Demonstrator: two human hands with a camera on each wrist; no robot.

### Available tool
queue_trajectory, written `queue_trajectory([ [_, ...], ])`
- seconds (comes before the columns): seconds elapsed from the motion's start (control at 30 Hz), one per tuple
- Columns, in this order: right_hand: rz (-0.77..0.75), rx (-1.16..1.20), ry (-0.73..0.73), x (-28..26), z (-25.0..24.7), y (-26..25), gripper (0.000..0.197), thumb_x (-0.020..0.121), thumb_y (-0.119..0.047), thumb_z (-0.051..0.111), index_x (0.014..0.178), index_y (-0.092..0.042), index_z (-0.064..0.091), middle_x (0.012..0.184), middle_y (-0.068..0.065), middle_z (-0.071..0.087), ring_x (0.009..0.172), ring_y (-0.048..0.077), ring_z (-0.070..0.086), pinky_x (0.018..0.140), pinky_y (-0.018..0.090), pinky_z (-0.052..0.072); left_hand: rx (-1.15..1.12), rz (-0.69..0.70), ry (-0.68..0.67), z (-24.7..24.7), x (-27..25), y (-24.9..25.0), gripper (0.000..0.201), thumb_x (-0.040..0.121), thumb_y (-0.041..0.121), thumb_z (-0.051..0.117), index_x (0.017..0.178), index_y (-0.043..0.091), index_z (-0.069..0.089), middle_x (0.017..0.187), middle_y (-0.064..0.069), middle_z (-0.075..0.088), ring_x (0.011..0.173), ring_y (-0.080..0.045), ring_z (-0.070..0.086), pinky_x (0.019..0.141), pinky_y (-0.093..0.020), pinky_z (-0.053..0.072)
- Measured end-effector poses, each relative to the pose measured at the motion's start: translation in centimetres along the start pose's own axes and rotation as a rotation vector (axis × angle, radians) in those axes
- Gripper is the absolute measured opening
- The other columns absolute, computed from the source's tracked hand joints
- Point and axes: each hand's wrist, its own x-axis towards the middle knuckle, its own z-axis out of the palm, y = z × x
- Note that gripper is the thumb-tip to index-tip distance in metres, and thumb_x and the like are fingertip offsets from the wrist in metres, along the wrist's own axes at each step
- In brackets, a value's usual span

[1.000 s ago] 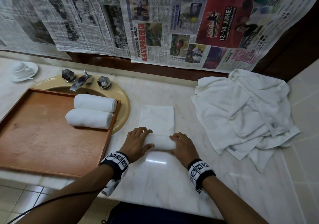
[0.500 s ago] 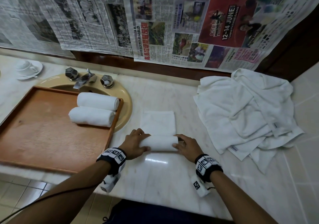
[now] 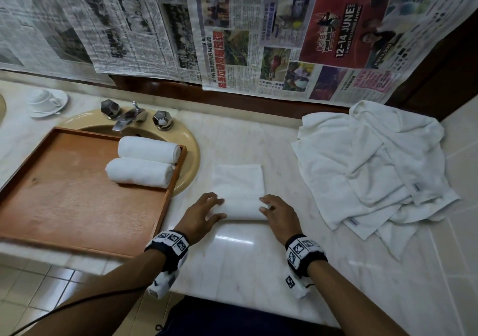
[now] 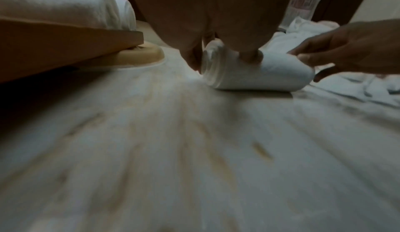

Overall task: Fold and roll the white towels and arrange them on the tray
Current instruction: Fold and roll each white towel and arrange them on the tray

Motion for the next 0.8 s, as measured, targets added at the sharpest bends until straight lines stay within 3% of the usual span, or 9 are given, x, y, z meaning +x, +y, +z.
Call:
queue_trajectory([
  [0.07,-0.078,-0.137,-0.03,-1.1,-0.3,0.6,0.05,0.083,-0.041,0.074,0.13,-0.03,0.06,0.135,-0.021,0.051,0.12,0.002,0.049,0.106,0.027,0.041,0.022,0.0,-0.043,0.3,-0.9,-0.8,0.059,0.08,0.046,0.076,0.133,0.035,0.053,0.142,0.01,0.04,0.122,-0.005,0.044,0.102,-0.023,0.037],
  [0.17,-0.126,-0.283,-0.131,-1.8,-0.8,1.0,0.073,0.076,-0.035,0.081,0.141,-0.031,0.048,0.145,-0.018,0.043,0.126,0.004,0.043,0.105,0.026,0.038,0.01,-0.013,-0.046,0.3,-0.8,-1.4,0.065,0.076,0.024,0.083,0.134,0.036,0.054,0.137,0.006,0.039,0.115,-0.012,0.048,0.099,-0.024,0.041],
  [0.27,-0.063,-0.215,-0.113,-0.5,-0.6,0.8,0.067,0.076,-0.021,0.081,0.136,-0.026,0.054,0.138,-0.009,0.053,0.122,0.013,0.05,0.103,0.032,0.042,-0.034,-0.062,-0.042,-0.3,0.7,-0.8,0.058,0.077,0.017,0.081,0.129,0.034,0.06,0.123,0.007,0.046,0.104,-0.01,0.052,0.094,-0.023,0.043],
  [0.4,0.029,-0.15,-0.222,1.5,-1.4,0.4,0.057,0.077,-0.029,0.081,0.13,-0.025,0.06,0.11,-0.008,0.064,0.096,0.007,0.055,0.083,0.019,0.04,-0.08,-0.139,-0.17,-1.9,2.2,-0.9,0.055,0.077,0.031,0.082,0.124,0.047,0.057,0.119,0.01,0.056,0.1,-0.009,0.054,0.089,-0.024,0.047],
  [0.47,0.042,-0.12,-0.316,1.6,-2.1,0.5,0.052,0.079,-0.032,0.079,0.127,-0.028,0.062,0.102,-0.012,0.065,0.093,0.006,0.058,0.077,0.016,0.04,-0.089,-0.175,-0.246,-2.4,2.4,-0.9,0.054,0.077,0.036,0.081,0.122,0.05,0.054,0.121,0.014,0.058,0.098,-0.008,0.057,0.087,-0.024,0.048],
  [0.53,0.093,-0.014,-0.38,1.5,-2.6,0.9,0.047,0.081,-0.03,0.078,0.126,-0.029,0.063,0.105,-0.013,0.067,0.097,0.005,0.061,0.079,0.012,0.042,-0.123,-0.21,-0.265,-2.6,2.4,-0.7,0.051,0.078,0.039,0.08,0.123,0.046,0.057,0.117,0.015,0.062,0.092,-0.004,0.061,0.082,-0.019,0.047],
  [0.63,0.168,0.081,-0.385,1.5,-2.5,1.4,0.045,0.085,-0.033,0.074,0.127,-0.027,0.058,0.109,-0.006,0.07,0.101,0.01,0.064,0.085,0.022,0.046,-0.179,-0.273,-0.207,-2.5,2.5,-0.5,0.049,0.079,0.041,0.079,0.122,0.041,0.055,0.098,0.009,0.066,0.084,-0.004,0.063,0.075,-0.021,0.046],
  [0.73,0.263,0.103,-0.328,2.1,-2.4,1.3,0.044,0.088,-0.041,0.069,0.125,-0.027,0.049,0.101,0.0,0.071,0.092,0.015,0.064,0.077,0.027,0.046,-0.203,-0.327,-0.174,-2.3,3.1,0.0,0.039,0.084,0.043,0.073,0.115,0.042,0.049,0.083,0.0,0.065,0.078,-0.015,0.063,0.069,-0.025,0.045],
  [0.8,0.344,0.086,-0.297,2.9,-2.3,0.8,0.041,0.09,-0.044,0.065,0.122,-0.027,0.047,0.107,0.003,0.067,0.096,0.019,0.061,0.079,0.029,0.045,-0.183,-0.362,-0.154,-2.1,3.7,0.5,0.033,0.088,0.046,0.067,0.114,0.043,0.047,0.082,-0.008,0.066,0.079,-0.023,0.064,0.069,-0.028,0.046],
])
